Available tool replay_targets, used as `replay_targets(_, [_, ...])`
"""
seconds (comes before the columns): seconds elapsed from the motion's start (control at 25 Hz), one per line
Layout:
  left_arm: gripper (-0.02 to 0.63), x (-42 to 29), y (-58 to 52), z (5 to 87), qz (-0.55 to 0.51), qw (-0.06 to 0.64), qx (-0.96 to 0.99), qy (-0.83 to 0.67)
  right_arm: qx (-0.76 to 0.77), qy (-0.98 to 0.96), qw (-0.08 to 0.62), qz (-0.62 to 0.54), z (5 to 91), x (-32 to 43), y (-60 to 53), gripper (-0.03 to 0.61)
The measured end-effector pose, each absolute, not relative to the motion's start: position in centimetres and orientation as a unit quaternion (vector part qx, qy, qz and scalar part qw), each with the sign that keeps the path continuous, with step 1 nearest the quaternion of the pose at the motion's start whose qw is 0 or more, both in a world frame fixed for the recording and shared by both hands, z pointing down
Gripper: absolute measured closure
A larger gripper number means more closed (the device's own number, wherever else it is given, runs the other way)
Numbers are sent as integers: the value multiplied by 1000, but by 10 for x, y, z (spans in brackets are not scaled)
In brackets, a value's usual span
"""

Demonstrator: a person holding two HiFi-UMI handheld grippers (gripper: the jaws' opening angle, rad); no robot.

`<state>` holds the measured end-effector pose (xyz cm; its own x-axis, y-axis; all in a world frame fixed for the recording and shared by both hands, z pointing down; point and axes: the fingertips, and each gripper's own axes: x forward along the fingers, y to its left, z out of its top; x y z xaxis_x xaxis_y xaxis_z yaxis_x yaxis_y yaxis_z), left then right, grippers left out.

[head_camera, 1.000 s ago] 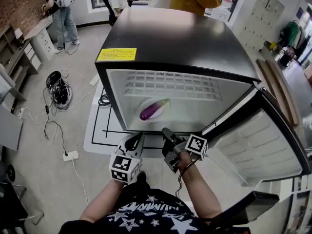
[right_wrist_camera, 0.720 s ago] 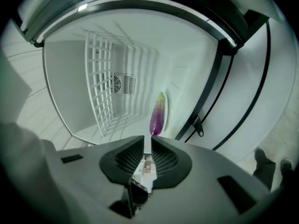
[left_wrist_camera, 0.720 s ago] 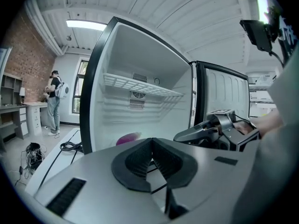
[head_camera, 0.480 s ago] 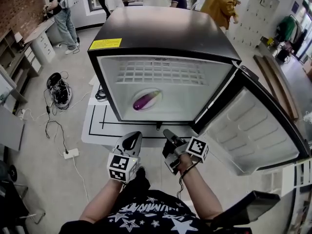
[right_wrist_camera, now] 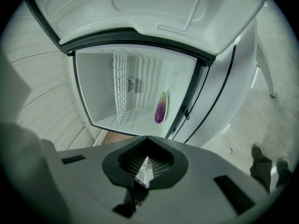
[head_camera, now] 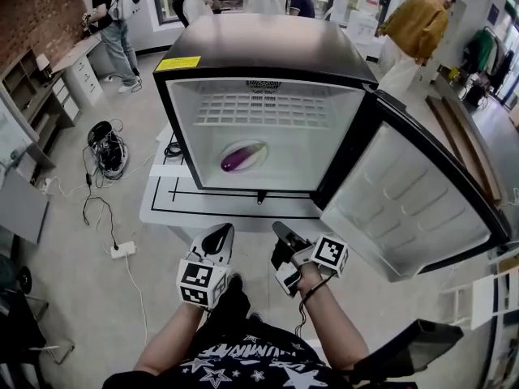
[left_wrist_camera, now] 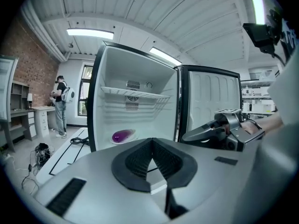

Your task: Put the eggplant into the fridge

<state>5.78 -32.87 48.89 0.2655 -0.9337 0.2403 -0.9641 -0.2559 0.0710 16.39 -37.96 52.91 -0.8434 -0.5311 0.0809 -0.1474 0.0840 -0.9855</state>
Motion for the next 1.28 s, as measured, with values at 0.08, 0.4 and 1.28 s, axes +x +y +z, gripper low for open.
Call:
replay_targets(0.08, [604, 56, -316, 484, 71, 102, 781, -612, -232, 729, 142, -628, 525, 169, -366, 572])
replay_targets(0.4, [604, 53, -271, 481, 73, 111, 756, -641, -218, 746, 121, -617, 527, 179, -321, 572])
replay_targets(1.28, [604, 40, -161, 466, 44, 111, 772, -624, -246, 758, 119, -592, 517, 167, -202, 572])
